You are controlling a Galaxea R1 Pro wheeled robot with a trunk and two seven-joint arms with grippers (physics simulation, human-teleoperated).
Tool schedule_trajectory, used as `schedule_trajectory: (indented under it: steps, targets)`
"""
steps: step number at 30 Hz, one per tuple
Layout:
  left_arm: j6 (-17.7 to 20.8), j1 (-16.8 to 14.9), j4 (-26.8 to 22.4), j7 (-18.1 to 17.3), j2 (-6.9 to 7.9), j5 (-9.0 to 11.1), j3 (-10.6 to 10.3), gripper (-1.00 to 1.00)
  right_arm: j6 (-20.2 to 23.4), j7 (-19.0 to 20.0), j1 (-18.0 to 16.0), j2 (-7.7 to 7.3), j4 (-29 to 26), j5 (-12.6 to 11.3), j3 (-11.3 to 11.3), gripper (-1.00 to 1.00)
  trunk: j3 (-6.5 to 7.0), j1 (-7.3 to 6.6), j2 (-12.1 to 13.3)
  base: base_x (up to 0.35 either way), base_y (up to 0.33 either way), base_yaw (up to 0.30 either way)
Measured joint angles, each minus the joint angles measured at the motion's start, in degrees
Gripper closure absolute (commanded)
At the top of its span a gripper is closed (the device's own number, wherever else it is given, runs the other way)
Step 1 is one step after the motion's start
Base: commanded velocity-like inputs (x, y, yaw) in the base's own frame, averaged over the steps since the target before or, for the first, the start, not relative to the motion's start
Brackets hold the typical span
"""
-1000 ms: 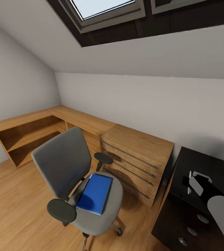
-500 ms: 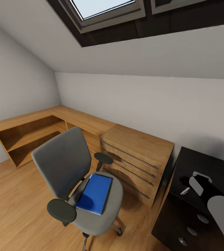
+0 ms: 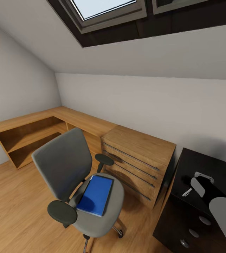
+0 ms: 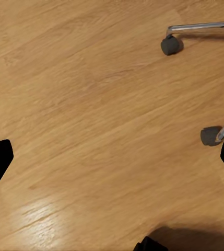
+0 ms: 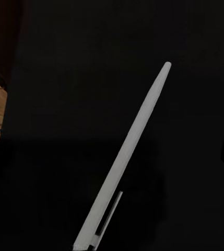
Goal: In the bedroom, organize the workspace by keeping the computer under the desk, ensuring the monitor is on the desk, placing the keyboard on the desk next to the monitor, placing the mouse on the desk next to the keyboard, moving the folder from the swivel chair onto the desk next to the mouse, stacking the notebook on top of the folder with the pen on top of the notebook, and positioning the swivel chair next to the desk.
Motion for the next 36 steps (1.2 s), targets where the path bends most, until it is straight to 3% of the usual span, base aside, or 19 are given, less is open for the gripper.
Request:
schedule_trajectory:
  steps: [7,12,15,18,19,21,24,29,34,36]
  targets:
    - [0.1,0.0,0.0,0.0,-0.04,0.0,0.0,-1.00,0.6,-0.3,0.1,0.37,-5.5,-0.2,0.0,-1.00,0.00,0.00,0.0,0.000,0.000,0.000]
    - [0.1,0.0,0.0,0.0,-0.13,0.0,-0.1,-1.00,1.3,-2.8,0.4,1.83,-11.1,0.0,0.0,-1.00,0.00,0.00,0.0,0.000,0.000,0.000]
    - [0.2,0.0,0.0,0.0,-0.11,0.0,0.0,-1.00,2.8,-7.6,2.9,2.85,-18.3,-0.2,0.0,-1.00,0.00,0.00,0.0,0.000,0.000,0.000]
    - [0.2,0.0,0.0,0.0,-0.10,0.0,0.0,-1.00,6.2,-11.0,7.6,4.14,-28.8,-0.4,0.0,-1.00,0.00,0.00,0.0,0.000,0.000,0.000]
    - [0.2,0.0,0.0,0.0,-0.09,0.0,0.0,-1.00,8.4,-12.4,10.4,4.97,-34.7,-0.5,0.0,-1.00,0.00,0.00,0.0,0.000,0.000,0.000]
    - [0.3,0.0,0.0,0.0,-0.09,0.0,0.0,-1.00,10.6,-13.9,13.4,6.04,-40.7,-0.4,0.0,-1.00,0.00,0.00,0.0,0.000,0.000,0.000]
    - [0.3,0.0,0.0,0.0,-0.09,0.0,0.0,-1.00,13.5,-17.7,18.6,9.36,-50.6,-0.5,0.0,-1.00,0.00,0.00,0.0,0.000,0.000,0.000]
    - [0.5,0.0,0.0,0.0,-0.09,0.0,0.0,-1.00,14.9,-20.6,21.4,13.99,-55.2,-0.3,0.0,-1.00,0.00,0.00,0.0,0.000,0.000,0.000]
    - [0.5,0.0,0.0,0.0,-0.09,0.0,0.0,-1.00,15.1,-21.3,23.1,16.69,-59.4,-0.3,0.1,-1.00,0.00,0.00,0.0,0.000,0.000,0.000]
    - [0.5,0.0,0.0,0.0,-0.09,0.0,0.0,-1.00,15.1,-21.4,23.6,17.10,-60.6,-0.3,0.0,-1.00,0.00,0.00,0.0,0.000,0.000,0.002]
